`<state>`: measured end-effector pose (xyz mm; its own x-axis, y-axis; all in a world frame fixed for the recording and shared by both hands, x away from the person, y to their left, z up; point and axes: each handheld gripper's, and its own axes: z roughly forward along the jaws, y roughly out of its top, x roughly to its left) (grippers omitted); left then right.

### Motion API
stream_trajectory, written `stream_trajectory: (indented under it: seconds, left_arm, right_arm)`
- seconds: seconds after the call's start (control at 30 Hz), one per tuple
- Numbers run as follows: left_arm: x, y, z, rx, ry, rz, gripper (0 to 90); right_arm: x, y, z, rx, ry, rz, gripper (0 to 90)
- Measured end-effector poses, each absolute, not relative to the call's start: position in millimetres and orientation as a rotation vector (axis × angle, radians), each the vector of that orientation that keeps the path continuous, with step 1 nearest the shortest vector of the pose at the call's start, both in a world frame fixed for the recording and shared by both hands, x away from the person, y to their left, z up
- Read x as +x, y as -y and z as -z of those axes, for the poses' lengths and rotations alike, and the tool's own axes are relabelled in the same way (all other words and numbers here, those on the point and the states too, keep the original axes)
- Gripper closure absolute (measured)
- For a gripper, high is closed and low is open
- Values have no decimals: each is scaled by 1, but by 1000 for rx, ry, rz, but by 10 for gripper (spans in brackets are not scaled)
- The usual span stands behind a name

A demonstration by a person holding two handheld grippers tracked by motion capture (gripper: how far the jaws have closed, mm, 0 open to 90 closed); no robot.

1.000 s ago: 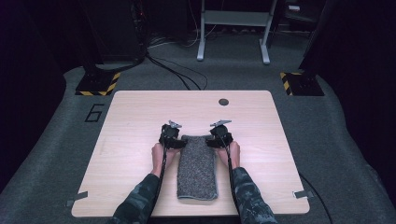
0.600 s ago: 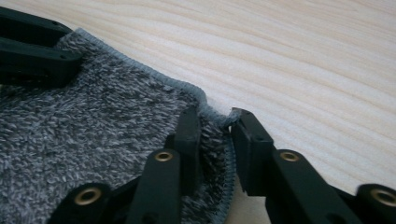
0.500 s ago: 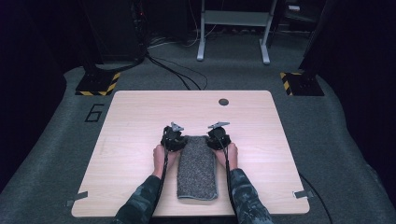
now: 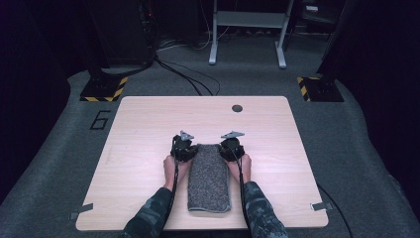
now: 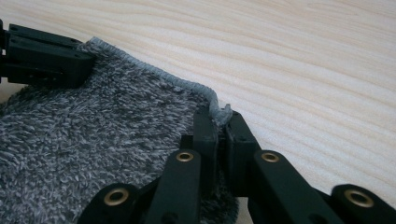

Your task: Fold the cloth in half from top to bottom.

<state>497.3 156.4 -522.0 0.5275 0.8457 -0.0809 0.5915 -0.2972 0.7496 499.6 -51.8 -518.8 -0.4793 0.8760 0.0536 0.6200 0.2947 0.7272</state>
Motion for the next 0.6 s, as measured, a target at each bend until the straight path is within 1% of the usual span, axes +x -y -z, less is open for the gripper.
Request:
stream_trajectory:
  seconds: [0.37,0.6]
  left_arm:
    - [497,-161,519,1977,-1173,-421,855]
    - [494,-164,507,1957,-1143,-454,854]
  right_arm:
    - [498,50,509,1316,-2187,-998,856]
    - [497,52,499,1259,-2182,-1024,855]
